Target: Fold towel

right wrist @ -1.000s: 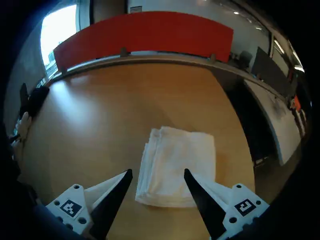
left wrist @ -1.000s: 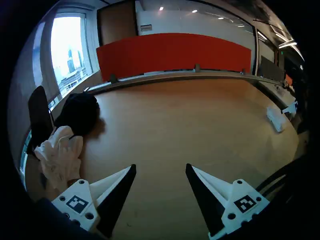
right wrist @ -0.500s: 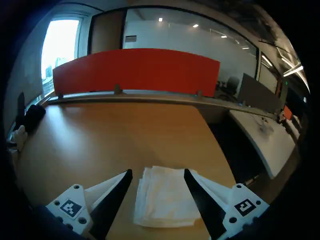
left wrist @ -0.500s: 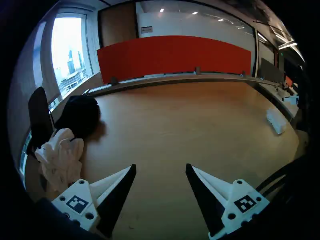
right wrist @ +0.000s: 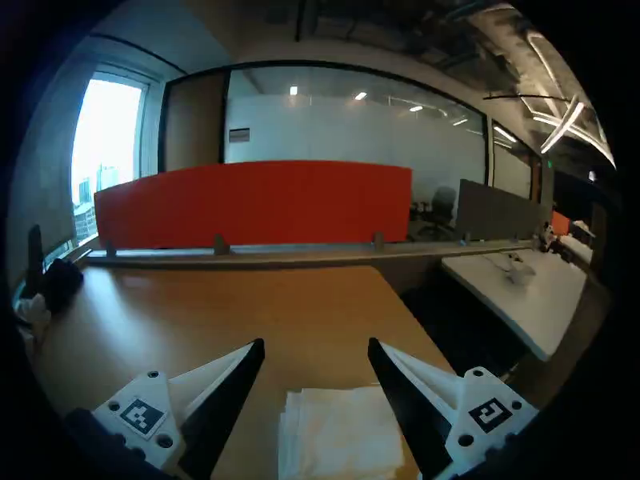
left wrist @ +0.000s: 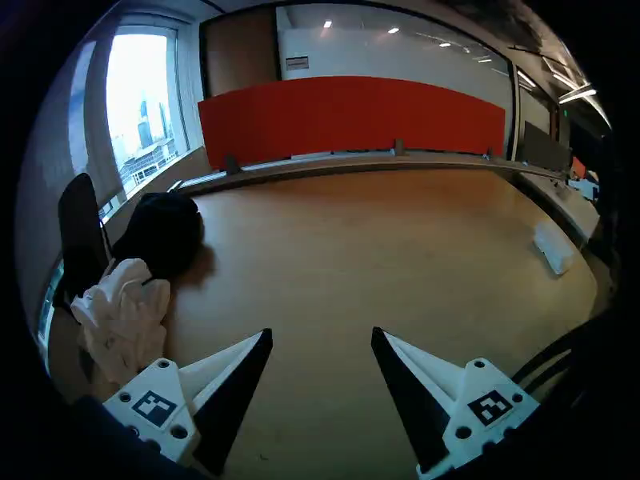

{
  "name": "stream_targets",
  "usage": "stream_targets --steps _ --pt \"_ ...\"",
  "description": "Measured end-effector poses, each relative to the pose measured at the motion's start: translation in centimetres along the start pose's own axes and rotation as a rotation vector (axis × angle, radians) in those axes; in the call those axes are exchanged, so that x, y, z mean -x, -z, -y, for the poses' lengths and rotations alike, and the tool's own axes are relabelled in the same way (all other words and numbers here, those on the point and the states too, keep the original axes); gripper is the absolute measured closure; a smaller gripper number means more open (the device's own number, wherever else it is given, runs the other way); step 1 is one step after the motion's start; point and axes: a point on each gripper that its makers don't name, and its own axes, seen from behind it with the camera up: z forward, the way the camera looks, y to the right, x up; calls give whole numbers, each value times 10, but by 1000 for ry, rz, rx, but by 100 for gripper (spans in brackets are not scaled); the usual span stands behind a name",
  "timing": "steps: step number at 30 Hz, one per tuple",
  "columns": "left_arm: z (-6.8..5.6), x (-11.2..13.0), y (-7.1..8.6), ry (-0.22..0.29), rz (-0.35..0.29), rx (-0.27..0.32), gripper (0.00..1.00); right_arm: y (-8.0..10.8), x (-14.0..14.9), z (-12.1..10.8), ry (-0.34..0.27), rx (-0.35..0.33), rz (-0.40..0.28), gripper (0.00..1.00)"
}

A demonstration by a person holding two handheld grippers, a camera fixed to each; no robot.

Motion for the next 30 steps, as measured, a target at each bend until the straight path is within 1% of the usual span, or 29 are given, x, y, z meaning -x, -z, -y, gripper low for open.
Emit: stream_targets --steps 3,6,15,21,27,30 --pt "1 -1 1 4 -3 -3 8 3 -13 3 11 -10 -63 0" --pt "2 -2 0 9 -6 -3 8 3 -19 4 22 -3 -88 0" --pt "2 -8 0 15 -23 2 8 6 -33 10 31 6 -113 0" --pt "2 -17 1 27 -55 8 8 6 -44 19 32 1 -127 0" --pt "11 -39 -1 65 -123 -3 8 3 -48 36 57 -15 -142 0" --pt "17 -51 -4 72 -156 -15 8 1 -47 44 65 -24 -135 0"
